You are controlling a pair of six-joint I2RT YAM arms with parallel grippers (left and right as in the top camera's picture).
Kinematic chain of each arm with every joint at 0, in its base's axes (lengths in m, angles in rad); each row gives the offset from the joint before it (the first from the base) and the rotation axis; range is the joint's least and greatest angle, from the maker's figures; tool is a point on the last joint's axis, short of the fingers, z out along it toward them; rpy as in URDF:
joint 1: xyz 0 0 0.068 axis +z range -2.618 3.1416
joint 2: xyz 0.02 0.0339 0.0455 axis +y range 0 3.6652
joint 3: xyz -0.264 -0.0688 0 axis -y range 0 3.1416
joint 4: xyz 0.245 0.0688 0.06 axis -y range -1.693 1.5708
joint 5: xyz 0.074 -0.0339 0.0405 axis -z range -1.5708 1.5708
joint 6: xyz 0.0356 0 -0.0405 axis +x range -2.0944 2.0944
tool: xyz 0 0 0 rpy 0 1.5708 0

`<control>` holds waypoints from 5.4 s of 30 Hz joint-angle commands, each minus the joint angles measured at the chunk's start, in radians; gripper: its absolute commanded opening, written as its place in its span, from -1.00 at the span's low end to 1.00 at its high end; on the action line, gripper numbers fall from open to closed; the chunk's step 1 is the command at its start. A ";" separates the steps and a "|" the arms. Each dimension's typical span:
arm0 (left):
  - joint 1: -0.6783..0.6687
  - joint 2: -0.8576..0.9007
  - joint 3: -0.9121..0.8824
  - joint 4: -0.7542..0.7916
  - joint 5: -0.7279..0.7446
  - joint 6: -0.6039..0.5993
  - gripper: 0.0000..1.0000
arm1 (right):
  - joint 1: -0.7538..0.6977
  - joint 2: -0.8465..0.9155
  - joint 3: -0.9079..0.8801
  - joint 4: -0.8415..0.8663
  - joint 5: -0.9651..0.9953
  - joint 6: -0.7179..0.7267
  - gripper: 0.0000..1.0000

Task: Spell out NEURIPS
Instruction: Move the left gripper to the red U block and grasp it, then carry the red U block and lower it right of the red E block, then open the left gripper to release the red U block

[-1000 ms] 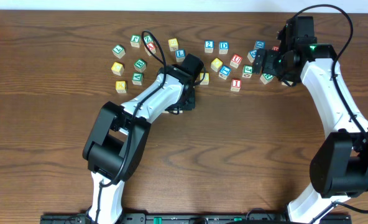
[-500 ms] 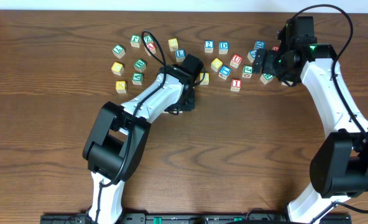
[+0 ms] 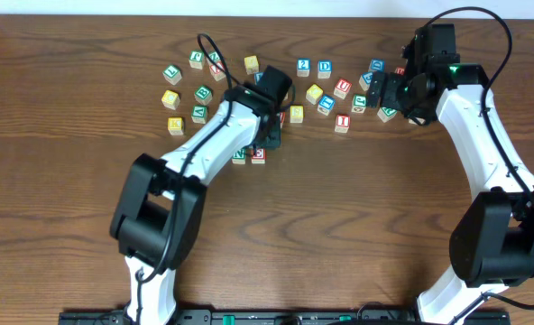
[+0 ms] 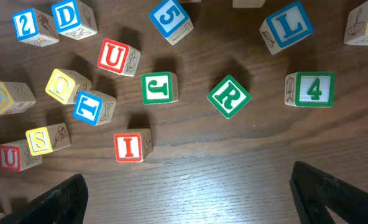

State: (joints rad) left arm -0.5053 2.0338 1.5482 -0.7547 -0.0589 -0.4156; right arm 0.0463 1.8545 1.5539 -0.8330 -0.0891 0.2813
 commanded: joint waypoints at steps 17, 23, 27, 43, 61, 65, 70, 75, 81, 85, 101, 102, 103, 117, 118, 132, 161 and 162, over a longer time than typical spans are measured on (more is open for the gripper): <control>0.003 -0.022 0.280 0.089 -0.017 0.183 -0.03 | -0.006 0.011 -0.005 -0.017 0.008 0.009 0.98; 0.002 0.068 0.280 0.095 -0.017 0.198 -0.03 | -0.006 0.011 -0.005 -0.025 0.008 0.009 0.99; 0.002 0.114 0.280 0.106 -0.016 0.198 -0.03 | -0.006 0.011 -0.005 -0.027 0.008 0.009 0.99; -0.024 0.247 0.275 0.109 -0.013 0.198 -0.02 | -0.006 0.011 -0.005 -0.027 0.009 0.009 0.99; -0.023 0.268 0.269 0.109 -0.014 0.198 -0.02 | -0.006 0.011 -0.005 -0.027 0.008 -0.006 0.99; -0.023 0.279 0.269 0.109 -0.014 0.198 -0.03 | -0.006 0.011 -0.005 -0.027 0.009 -0.006 0.98; -0.023 0.280 0.269 0.109 -0.014 0.198 -0.28 | -0.006 0.011 -0.005 -0.027 0.009 -0.006 0.99; -0.023 0.280 0.269 0.109 -0.013 0.198 -0.38 | -0.006 0.011 -0.005 -0.027 0.009 -0.006 0.99; -0.023 0.269 0.269 0.104 -0.013 0.193 -0.40 | -0.006 0.011 -0.005 -0.027 0.009 -0.006 0.99; -0.023 0.231 0.269 0.072 -0.013 0.159 -0.41 | -0.006 0.011 -0.005 -0.027 0.009 -0.006 0.99; -0.025 0.169 0.270 -0.172 0.146 -0.052 -0.41 | -0.006 0.011 -0.005 -0.023 0.009 -0.006 0.99; -0.025 0.169 0.270 -0.185 0.146 -0.063 -0.41 | -0.006 0.011 -0.005 -0.023 0.009 -0.006 0.98; -0.025 0.169 0.270 -0.196 0.146 -0.071 -0.41 | -0.006 0.011 -0.005 -0.023 0.009 -0.006 0.98; -0.082 0.169 0.269 -0.240 0.145 -0.088 -0.41 | -0.006 0.011 -0.005 -0.022 0.009 -0.006 0.98; -0.086 0.169 0.269 -0.240 0.145 -0.088 -0.41 | -0.006 0.011 -0.005 -0.023 0.009 -0.006 0.99; -0.091 0.169 0.220 -0.232 0.089 -0.083 -0.40 | -0.006 0.011 -0.005 -0.024 0.009 -0.006 0.98; -0.091 0.169 0.156 -0.188 0.048 -0.092 -0.38 | -0.005 0.011 -0.005 -0.024 0.008 -0.006 0.99; -0.091 0.169 0.156 -0.190 0.050 -0.092 -0.38 | -0.005 0.011 -0.005 -0.024 0.008 -0.006 0.98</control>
State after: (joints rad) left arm -0.5995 2.2101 1.7271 -0.9333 0.0006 -0.4980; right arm 0.0463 1.8549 1.5539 -0.8555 -0.0891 0.2806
